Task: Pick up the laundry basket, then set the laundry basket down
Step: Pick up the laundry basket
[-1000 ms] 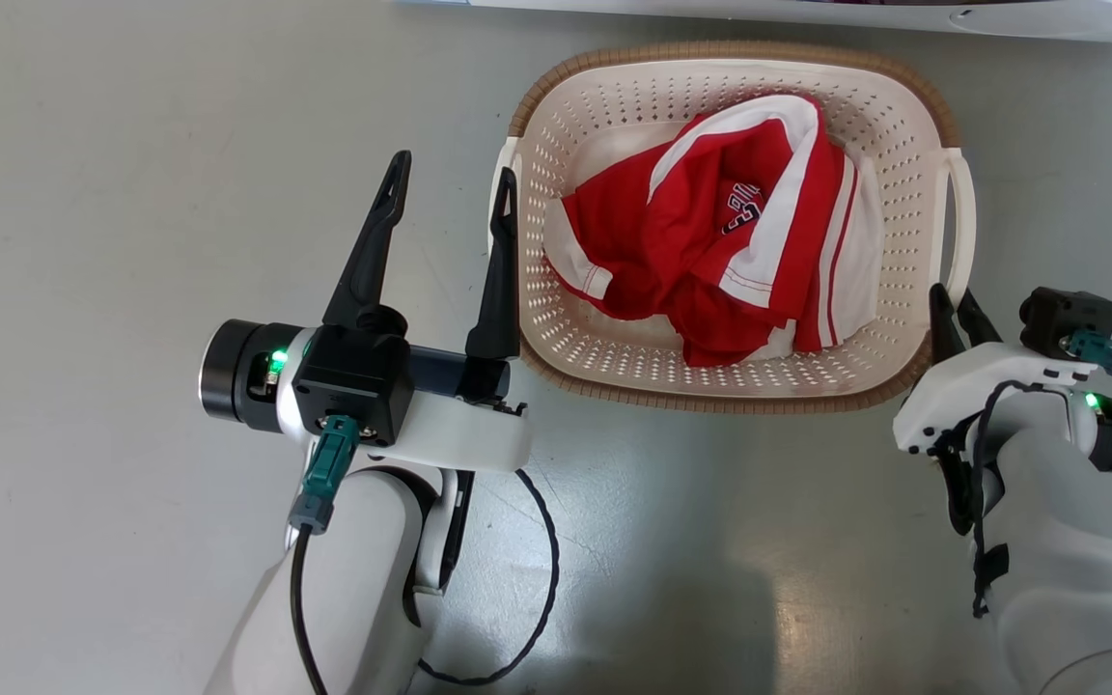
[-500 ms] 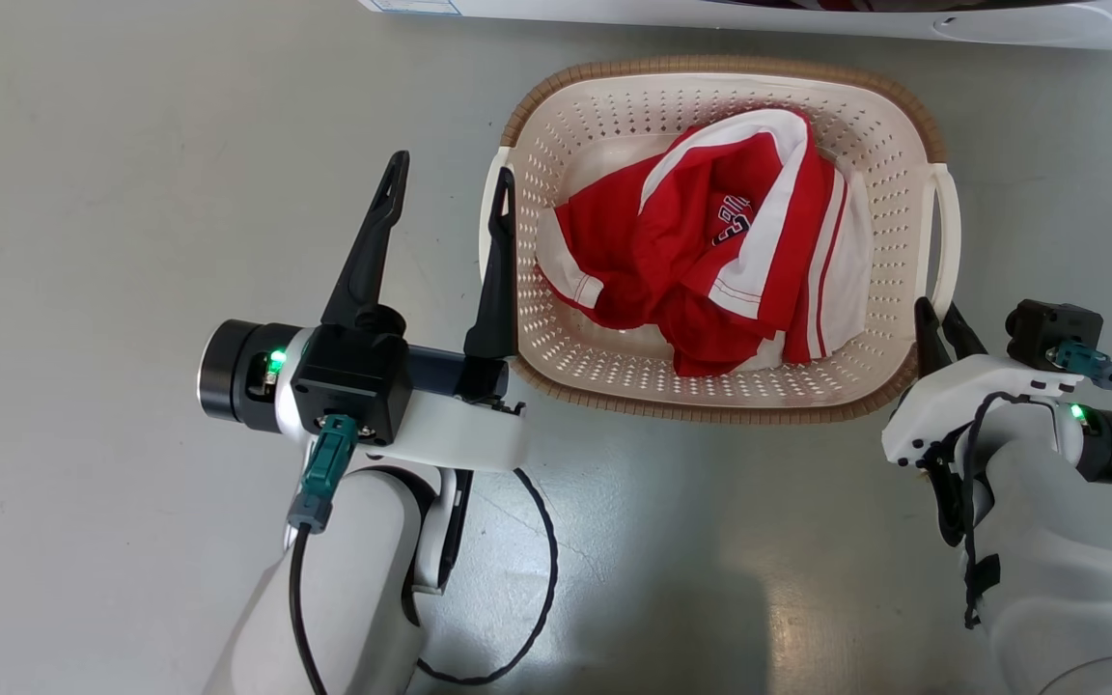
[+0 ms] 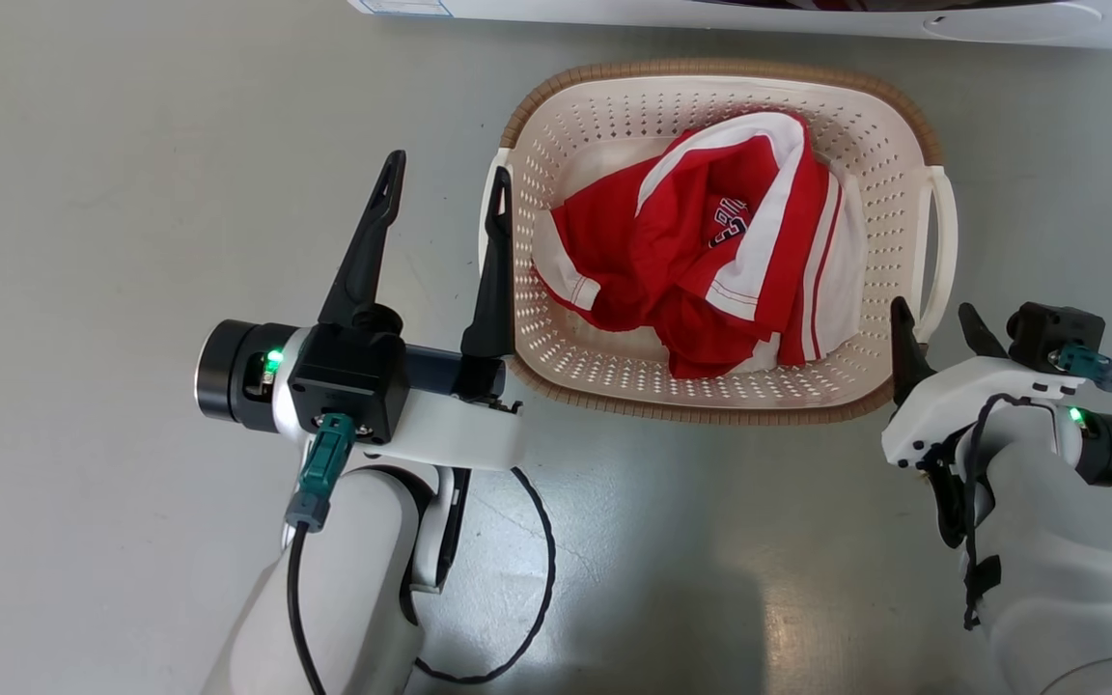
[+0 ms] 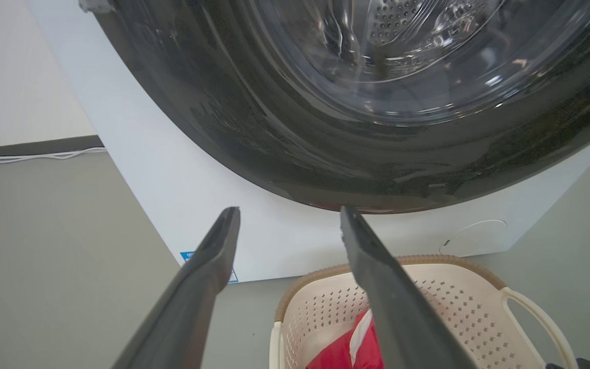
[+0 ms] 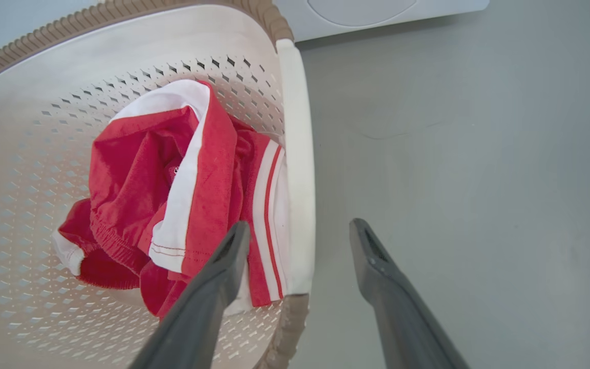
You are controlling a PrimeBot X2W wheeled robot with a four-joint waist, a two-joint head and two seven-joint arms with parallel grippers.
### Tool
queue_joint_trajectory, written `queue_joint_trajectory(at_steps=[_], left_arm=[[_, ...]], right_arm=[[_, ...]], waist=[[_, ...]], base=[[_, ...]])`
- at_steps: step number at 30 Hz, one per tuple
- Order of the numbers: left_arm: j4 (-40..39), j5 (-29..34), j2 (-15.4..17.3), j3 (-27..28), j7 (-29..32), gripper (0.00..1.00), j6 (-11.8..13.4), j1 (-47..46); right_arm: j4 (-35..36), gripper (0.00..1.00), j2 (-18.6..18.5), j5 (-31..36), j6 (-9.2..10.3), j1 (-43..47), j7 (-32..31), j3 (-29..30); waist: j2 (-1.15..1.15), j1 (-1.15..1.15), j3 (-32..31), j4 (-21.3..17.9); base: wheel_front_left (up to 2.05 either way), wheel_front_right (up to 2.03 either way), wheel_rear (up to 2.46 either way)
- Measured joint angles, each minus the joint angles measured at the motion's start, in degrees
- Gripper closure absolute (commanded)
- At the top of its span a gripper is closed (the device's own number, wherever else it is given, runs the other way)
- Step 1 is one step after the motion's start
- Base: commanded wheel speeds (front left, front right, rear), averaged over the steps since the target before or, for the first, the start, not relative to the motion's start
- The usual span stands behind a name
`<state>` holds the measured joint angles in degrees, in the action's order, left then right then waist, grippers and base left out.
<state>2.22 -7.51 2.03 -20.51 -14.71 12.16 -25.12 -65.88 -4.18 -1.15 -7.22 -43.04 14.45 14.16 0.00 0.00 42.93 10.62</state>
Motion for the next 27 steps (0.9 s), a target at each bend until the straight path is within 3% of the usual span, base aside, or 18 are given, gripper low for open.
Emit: queue_joint_trajectory(at_steps=[13, 27], left_arm=[[1.08, 0.53, 0.02, 1.03, 0.0, 0.0, -0.13, 0.05], [1.86, 2.01, 0.07, 4.12, 0.0, 0.0, -1.66, 4.03]], right_arm=[[9.42, 0.0, 0.12, -1.34, 0.0, 0.88, 0.0, -2.33], [27.4, 0.0, 0.42, -7.42, 0.01, 9.69, 0.01, -8.86]], waist=[[0.0, 0.0, -2.45, -1.52], [0.0, 0.0, -9.72, -5.23]], base=[[0.0, 0.0, 0.0], [0.0, 0.0, 0.0]])
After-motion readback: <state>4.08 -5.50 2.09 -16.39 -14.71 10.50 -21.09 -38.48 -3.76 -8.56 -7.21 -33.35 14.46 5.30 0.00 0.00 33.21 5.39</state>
